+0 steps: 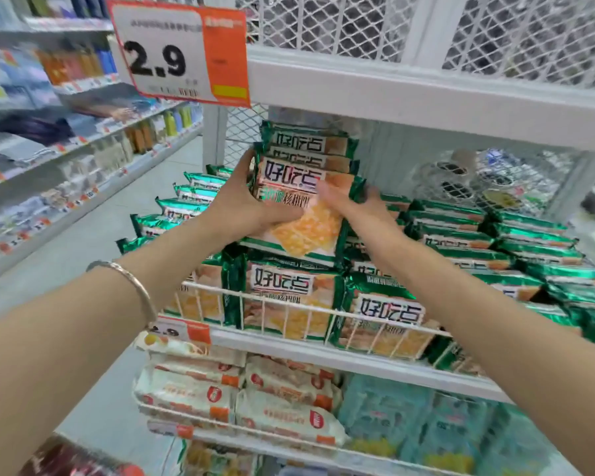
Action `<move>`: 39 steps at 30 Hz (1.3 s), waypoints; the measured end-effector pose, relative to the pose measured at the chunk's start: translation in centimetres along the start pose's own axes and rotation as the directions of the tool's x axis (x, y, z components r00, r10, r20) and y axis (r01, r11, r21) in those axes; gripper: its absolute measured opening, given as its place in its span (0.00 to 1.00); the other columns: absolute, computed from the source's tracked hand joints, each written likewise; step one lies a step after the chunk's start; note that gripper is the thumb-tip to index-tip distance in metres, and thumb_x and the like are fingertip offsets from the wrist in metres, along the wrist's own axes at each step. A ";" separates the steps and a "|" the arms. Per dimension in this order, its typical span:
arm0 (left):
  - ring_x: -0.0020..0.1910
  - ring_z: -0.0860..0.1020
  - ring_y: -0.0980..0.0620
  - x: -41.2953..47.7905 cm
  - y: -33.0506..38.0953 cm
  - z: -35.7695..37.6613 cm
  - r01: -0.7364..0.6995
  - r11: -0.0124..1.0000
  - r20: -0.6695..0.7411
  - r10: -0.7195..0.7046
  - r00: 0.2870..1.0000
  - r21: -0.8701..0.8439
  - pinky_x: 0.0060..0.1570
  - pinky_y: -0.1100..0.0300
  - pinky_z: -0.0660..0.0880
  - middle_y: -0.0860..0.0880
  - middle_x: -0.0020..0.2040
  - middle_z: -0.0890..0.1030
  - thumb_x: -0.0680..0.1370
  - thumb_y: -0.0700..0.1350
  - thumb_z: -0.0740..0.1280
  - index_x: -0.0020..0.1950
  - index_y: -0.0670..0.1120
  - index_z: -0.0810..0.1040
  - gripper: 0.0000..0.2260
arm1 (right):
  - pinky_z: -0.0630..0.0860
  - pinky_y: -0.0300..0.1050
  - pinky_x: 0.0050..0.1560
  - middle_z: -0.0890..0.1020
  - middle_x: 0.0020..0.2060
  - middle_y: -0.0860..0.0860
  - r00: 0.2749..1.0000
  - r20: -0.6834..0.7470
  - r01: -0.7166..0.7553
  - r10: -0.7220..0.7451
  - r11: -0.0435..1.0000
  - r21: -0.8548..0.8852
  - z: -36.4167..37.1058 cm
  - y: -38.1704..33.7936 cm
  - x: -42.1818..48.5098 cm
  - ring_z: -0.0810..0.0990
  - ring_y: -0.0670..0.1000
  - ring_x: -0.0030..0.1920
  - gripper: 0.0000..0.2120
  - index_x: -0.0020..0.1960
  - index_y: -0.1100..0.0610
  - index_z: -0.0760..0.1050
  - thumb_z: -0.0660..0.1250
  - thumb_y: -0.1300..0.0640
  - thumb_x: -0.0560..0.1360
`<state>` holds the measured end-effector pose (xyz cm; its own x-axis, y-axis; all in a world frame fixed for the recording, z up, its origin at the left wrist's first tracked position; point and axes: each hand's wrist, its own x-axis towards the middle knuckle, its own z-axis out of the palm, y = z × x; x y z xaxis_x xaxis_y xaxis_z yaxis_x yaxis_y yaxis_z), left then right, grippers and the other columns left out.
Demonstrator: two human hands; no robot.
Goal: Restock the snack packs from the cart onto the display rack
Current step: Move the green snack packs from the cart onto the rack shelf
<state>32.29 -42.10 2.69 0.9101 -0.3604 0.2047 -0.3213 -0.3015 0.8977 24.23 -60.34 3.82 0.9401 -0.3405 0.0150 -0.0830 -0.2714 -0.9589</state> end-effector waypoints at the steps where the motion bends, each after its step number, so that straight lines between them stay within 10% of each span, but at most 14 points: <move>1: 0.57 0.79 0.59 0.0 -0.3 -0.2 0.027 1.000 0.020 -0.027 0.999 -0.006 0.63 0.58 0.74 0.55 0.62 0.80 0.61 0.54 0.84 0.80 0.52 0.56 0.55 | 0.59 0.57 0.76 0.61 0.79 0.50 0.998 -0.054 -0.020 0.021 0.999 0.032 0.1 -0.5 0.3 0.62 0.55 0.77 0.56 0.81 0.50 0.51 0.69 0.27 0.63; 6: 0.55 0.80 0.58 -0.9 -0.1 -0.7 0.091 0.996 0.070 -0.092 0.993 0.015 0.65 0.55 0.73 0.57 0.58 0.81 0.56 0.60 0.82 0.72 0.51 0.67 0.48 | 0.69 0.61 0.70 0.84 0.58 0.53 0.997 0.060 -0.057 0.045 0.976 0.208 2.8 -0.4 3.0 0.82 0.58 0.61 0.40 0.62 0.50 0.81 0.50 0.21 0.71; 10: 0.51 0.80 0.59 -1.0 0.3 -0.8 0.088 0.996 0.081 -0.089 0.993 0.014 0.58 0.58 0.74 0.57 0.52 0.82 0.59 0.56 0.78 0.61 0.55 0.72 0.33 | 0.68 0.60 0.71 0.85 0.55 0.51 0.997 0.081 -0.016 0.000 0.978 0.208 3.0 0.2 3.5 0.82 0.56 0.59 0.40 0.58 0.48 0.82 0.51 0.21 0.67; 15: 0.40 0.80 0.70 -1.0 0.0 -1.4 0.025 1.000 0.173 -0.028 0.985 0.018 0.39 0.75 0.75 0.58 0.51 0.80 0.69 0.42 0.79 0.69 0.51 0.67 0.33 | 0.59 0.47 0.75 0.67 0.75 0.41 0.982 0.080 0.172 -0.172 0.985 0.008 1.6 -0.5 0.0 0.67 0.45 0.73 0.44 0.78 0.38 0.55 0.64 0.24 0.68; 19: 0.47 0.79 0.73 -0.9 -0.3 -2.6 -0.003 0.990 0.287 -0.038 0.957 0.140 0.48 0.73 0.77 0.62 0.58 0.76 0.66 0.37 0.81 0.74 0.56 0.58 0.45 | 0.59 0.45 0.70 0.42 0.81 0.47 0.916 0.284 0.382 -0.282 0.828 -0.411 1.0 1.6 -2.8 0.47 0.45 0.78 0.61 0.75 0.30 0.31 0.79 0.39 0.66; 22: 0.58 0.80 0.58 -0.6 -0.2 -2.7 -0.021 0.982 0.188 -0.015 0.982 0.189 0.63 0.52 0.76 0.58 0.63 0.78 0.64 0.39 0.83 0.79 0.54 0.55 0.52 | 0.67 0.50 0.70 0.36 0.80 0.55 0.917 0.312 0.382 -0.249 0.778 -0.499 1.5 1.6 -2.3 0.52 0.55 0.79 0.60 0.73 0.29 0.30 0.78 0.42 0.68; 26: 0.66 0.74 0.56 -1.4 -0.9 -2.5 -0.110 0.974 0.120 0.087 0.989 0.197 0.63 0.55 0.73 0.62 0.71 0.66 0.64 0.44 0.83 0.79 0.63 0.38 0.63 | 0.52 0.59 0.77 0.34 0.80 0.49 0.921 0.250 0.384 -0.298 0.800 -0.461 1.0 2.0 -1.8 0.39 0.55 0.80 0.49 0.77 0.30 0.38 0.72 0.35 0.71; 31: 0.74 0.68 0.51 -2.4 -2.1 -2.7 -0.222 0.897 0.187 0.161 0.969 0.381 0.65 0.43 0.75 0.58 0.82 0.46 0.65 0.56 0.81 0.76 0.72 0.37 0.58 | 0.47 0.67 0.77 0.48 0.81 0.58 0.673 0.434 0.598 -0.599 0.096 -0.795 0.9 2.9 -0.8 0.44 0.65 0.80 0.31 0.81 0.44 0.52 0.52 0.38 0.80; 39: 0.78 0.60 0.43 -5.4 -2.4 -3.6 -0.189 0.742 0.107 0.157 0.982 0.643 0.74 0.44 0.64 0.49 0.82 0.47 0.68 0.67 0.73 0.79 0.61 0.34 0.56 | 0.41 0.70 0.76 0.49 0.81 0.57 0.751 0.427 0.511 -0.504 0.034 -0.859 2.3 0.8 -2.6 0.45 0.64 0.80 0.30 0.80 0.43 0.56 0.59 0.42 0.80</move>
<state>29.11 -36.21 0.82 0.8151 -0.4956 0.3001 -0.5786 -0.7234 0.3768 22.48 -57.60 2.39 0.8887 0.2656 0.3738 0.1940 -0.9564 0.2183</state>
